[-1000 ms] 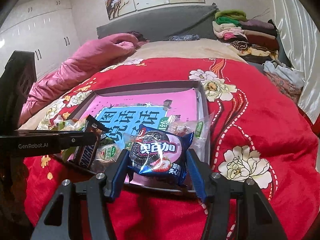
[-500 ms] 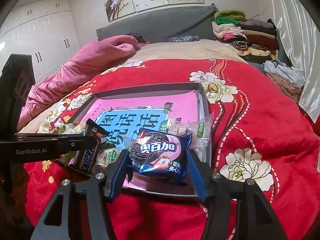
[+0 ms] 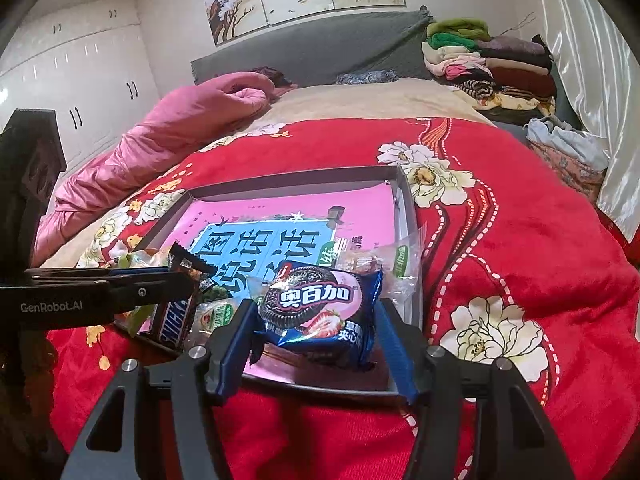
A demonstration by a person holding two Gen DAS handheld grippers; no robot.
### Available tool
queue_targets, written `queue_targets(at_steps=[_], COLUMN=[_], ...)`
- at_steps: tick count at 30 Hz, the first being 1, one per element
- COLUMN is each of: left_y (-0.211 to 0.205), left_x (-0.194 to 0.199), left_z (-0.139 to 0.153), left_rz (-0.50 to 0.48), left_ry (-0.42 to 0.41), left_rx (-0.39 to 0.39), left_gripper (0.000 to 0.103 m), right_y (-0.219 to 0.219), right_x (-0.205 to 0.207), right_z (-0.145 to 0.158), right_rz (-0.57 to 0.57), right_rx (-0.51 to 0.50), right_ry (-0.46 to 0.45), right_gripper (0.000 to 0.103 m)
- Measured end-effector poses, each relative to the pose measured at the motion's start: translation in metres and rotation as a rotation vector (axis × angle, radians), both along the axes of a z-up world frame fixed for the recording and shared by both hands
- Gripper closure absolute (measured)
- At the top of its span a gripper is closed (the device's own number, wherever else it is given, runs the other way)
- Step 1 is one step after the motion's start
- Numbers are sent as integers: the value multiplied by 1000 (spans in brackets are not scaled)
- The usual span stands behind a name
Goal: Organize snacks
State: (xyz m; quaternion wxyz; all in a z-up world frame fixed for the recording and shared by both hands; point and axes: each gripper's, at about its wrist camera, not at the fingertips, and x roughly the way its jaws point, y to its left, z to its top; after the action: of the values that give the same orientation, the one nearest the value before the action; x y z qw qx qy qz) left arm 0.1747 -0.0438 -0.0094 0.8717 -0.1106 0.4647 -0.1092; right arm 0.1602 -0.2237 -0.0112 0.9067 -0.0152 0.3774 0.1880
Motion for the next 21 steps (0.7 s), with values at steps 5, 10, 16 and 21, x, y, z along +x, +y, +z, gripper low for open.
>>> queue_targets(at_steps=[5, 10, 16, 21], left_y=[1, 4, 9, 14], left_x=[-1, -5, -18, -39], left_z=[3, 10, 27, 33], left_rz=[2, 9, 26, 44], left_ry=[-7, -19, -64, -69], left_rx=[1, -6, 13, 52], left_gripper=[52, 43, 31, 25], right_y=[-1, -1, -6, 0], right_x=[0, -2, -14, -36], right_z=[2, 6, 24, 36], right_rz=[-4, -13, -13, 6], right_rx=[8, 16, 50, 50], right_ry=[0, -17, -97, -127], right_gripper=[40, 39, 31, 23])
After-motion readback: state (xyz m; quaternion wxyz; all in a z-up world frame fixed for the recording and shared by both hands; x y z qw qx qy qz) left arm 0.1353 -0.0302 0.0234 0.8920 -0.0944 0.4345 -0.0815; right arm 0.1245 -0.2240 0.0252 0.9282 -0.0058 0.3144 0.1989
